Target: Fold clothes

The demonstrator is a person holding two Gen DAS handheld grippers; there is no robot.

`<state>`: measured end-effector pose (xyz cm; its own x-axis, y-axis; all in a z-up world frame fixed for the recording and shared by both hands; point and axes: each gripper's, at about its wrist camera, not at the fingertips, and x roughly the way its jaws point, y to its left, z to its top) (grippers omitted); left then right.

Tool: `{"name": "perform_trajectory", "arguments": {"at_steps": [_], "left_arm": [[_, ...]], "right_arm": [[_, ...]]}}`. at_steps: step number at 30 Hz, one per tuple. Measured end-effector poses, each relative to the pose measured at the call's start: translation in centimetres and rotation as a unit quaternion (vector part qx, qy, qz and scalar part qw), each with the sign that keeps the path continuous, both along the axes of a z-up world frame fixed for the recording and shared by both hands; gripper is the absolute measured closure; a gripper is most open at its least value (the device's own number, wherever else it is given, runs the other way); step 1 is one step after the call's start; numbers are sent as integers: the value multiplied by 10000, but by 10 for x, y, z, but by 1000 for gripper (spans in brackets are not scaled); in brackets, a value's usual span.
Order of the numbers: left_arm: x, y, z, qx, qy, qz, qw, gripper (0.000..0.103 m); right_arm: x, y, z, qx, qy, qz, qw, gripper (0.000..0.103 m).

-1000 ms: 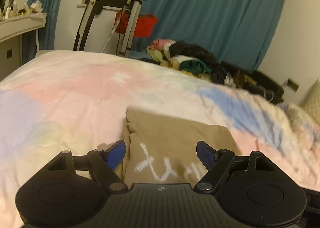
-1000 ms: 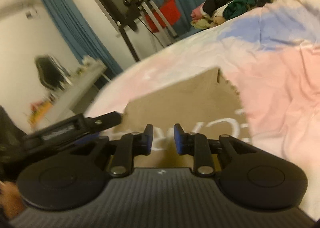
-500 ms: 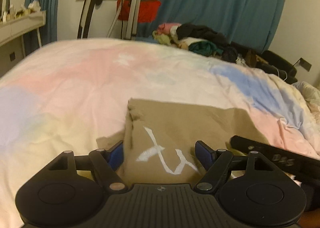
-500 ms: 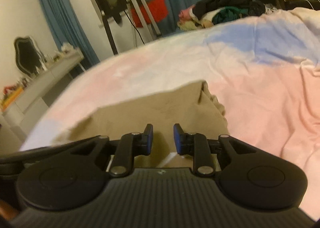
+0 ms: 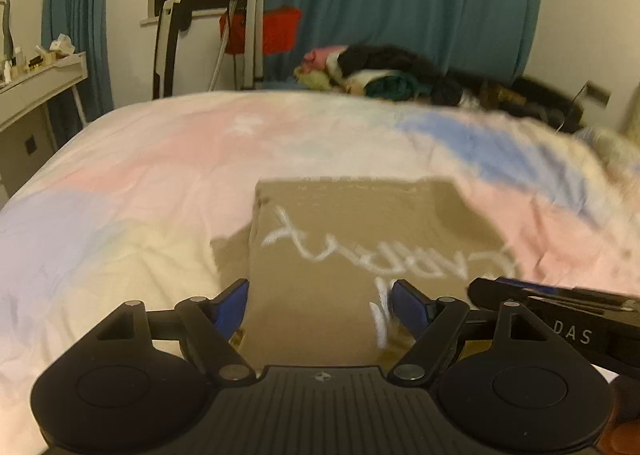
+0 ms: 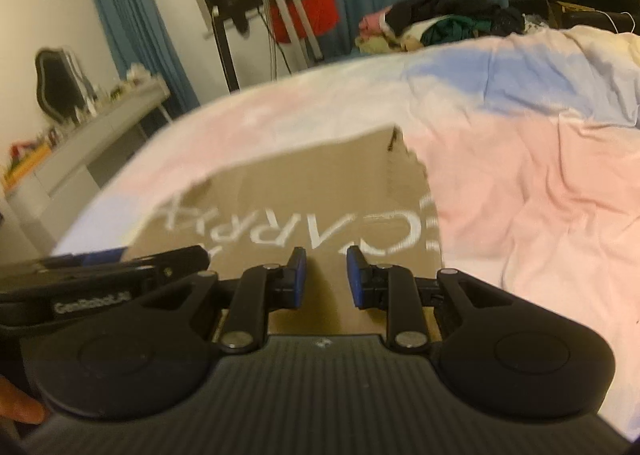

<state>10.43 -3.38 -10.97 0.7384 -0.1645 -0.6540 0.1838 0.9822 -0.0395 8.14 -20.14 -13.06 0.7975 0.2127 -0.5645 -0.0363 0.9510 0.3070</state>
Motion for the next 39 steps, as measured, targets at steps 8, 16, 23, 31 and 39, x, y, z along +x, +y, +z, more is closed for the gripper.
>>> {"name": "perform_trajectory", "arguments": {"at_steps": [8, 16, 23, 31, 39], "left_arm": [[-24, 23, 24, -589, 175, 113, 9980, 25], [-31, 38, 14, -1801, 975, 112, 9787, 22], [3, 51, -17, -2432, 1294, 912, 9570, 23], [21, 83, -44, -3613, 1547, 1389, 9090, 40], [19, 87, -44, -3735, 1435, 1385, 9060, 63]], "right_arm": [[-2, 0, -5, 127, 168, -36, 9998, 78], [-3, 1, -7, 118, 173, -78, 9998, 78], [-4, 1, -7, 116, 147, -109, 9998, 78], [-5, -2, -5, 335, 142, -187, 9992, 77], [-22, -25, 3, 2523, 187, -119, 9674, 39]]}}
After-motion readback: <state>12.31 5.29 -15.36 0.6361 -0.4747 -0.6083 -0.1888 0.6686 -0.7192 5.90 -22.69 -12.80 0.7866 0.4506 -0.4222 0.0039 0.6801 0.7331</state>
